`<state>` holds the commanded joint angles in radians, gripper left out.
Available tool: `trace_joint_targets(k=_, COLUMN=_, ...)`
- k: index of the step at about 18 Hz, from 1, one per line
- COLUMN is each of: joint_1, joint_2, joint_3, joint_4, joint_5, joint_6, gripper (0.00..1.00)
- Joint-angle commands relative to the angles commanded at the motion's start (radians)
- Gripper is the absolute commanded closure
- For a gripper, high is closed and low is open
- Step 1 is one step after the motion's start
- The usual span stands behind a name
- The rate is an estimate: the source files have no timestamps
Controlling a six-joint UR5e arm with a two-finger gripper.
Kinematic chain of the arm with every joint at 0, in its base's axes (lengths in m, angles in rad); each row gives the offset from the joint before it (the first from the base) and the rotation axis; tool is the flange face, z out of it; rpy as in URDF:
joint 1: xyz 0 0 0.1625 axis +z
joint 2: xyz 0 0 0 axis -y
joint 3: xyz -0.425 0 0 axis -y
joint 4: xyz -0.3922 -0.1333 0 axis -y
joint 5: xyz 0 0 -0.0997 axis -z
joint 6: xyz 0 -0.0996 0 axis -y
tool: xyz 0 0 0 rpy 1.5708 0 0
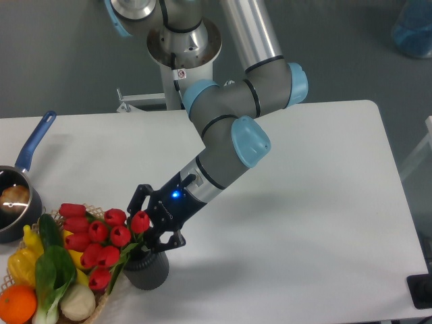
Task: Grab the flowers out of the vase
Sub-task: 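Close the gripper on the tulip stems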
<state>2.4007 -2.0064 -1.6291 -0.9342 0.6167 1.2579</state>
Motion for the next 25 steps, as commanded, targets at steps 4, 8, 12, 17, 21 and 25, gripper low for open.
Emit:
trace_joint_targets(k=4, joint_1=0.000, joint_2=0.002, joint_3=-0.002, joint_4=0.002, joint_5=0.000, joint_6=0.000, gripper=0.64)
trace_joint_targets(k=8, joint_1=0.000, joint_2=0.003, joint_3=-0.003, joint_4=0.002, joint_5=0.000, joint_6=0.000, gripper=0.64)
trace_joint_targets(k=12, joint_1=0.000, joint_2=0.005, joint_3=-0.003, joint_4=0.002, joint_5=-0.003, joint_6=-0.002, gripper=0.66)
trace_joint_targets(k=17, joint_1=0.000, joint_2=0.011, joint_3=-0.009, joint_4=0.002, joint_5=-0.006, joint_6=-0.002, gripper=0.71)
trace_joint_targets(k=21, joint_1=0.000, joint_2=0.012, joint_3=-0.017, joint_4=0.002, joint_5=-0.008, joint_6=0.000, gripper=0.68)
trace_joint_targets(k=25, joint_1=0.002, joint_2=0.015, joint_3=-0.017, joint_4=0.002, joint_5=-0.012, joint_6=0.002, gripper=0.69)
